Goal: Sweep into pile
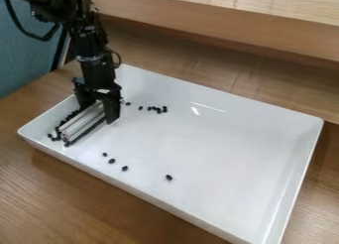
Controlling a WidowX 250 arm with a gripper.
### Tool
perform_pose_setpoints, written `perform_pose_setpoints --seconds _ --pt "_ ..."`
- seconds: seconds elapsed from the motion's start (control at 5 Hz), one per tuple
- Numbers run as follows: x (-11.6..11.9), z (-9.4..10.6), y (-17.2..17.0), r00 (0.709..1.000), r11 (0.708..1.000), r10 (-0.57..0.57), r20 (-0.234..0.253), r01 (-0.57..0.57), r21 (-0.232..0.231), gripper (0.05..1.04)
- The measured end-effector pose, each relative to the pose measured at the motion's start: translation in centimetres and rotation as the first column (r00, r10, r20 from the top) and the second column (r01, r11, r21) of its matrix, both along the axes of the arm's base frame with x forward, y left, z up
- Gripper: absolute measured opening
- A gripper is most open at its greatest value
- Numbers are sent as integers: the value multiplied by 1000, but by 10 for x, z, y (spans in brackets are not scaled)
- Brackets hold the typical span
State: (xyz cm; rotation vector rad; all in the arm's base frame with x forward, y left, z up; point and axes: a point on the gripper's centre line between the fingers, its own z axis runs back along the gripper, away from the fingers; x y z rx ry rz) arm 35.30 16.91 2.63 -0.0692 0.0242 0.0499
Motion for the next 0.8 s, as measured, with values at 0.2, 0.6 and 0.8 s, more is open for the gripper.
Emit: perform_pose_setpoints --seconds 0.2,0.6,0.8 --pt "1 4 -3 1000 1000 20 2 -20 -22 995" --pt "-1 40 3 996 996 88 13 -89 27 998" --pt "-2 62 8 991 992 123 56 -124 10 998"
